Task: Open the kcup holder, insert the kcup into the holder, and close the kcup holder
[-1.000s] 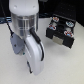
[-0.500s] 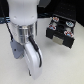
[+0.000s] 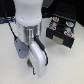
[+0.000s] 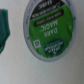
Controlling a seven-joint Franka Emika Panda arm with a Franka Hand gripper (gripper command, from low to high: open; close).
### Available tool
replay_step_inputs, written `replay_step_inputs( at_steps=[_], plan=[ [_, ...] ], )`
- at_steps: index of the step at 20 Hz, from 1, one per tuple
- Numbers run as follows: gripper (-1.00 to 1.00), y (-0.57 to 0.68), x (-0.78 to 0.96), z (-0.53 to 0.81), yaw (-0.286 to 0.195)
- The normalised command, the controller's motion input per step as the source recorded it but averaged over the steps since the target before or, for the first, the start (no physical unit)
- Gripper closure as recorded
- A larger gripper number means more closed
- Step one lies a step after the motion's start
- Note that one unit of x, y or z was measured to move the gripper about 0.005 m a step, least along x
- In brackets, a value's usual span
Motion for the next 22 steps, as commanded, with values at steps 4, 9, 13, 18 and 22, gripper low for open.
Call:
replay_step_inputs(
  at_steps=[4, 9, 13, 18, 22],
  plan=[
    [-1.0, 0.09, 0.0, -0.13, 0.0],
    [-1.0, 0.04, 0.0, -0.06, 0.0],
    [-1.0, -0.04, 0.09, -0.08, -0.029],
    [-1.0, -0.07, 0.14, -0.08, -0.091],
    [-1.0, -0.05, 0.26, -0.02, -0.114]
  ],
)
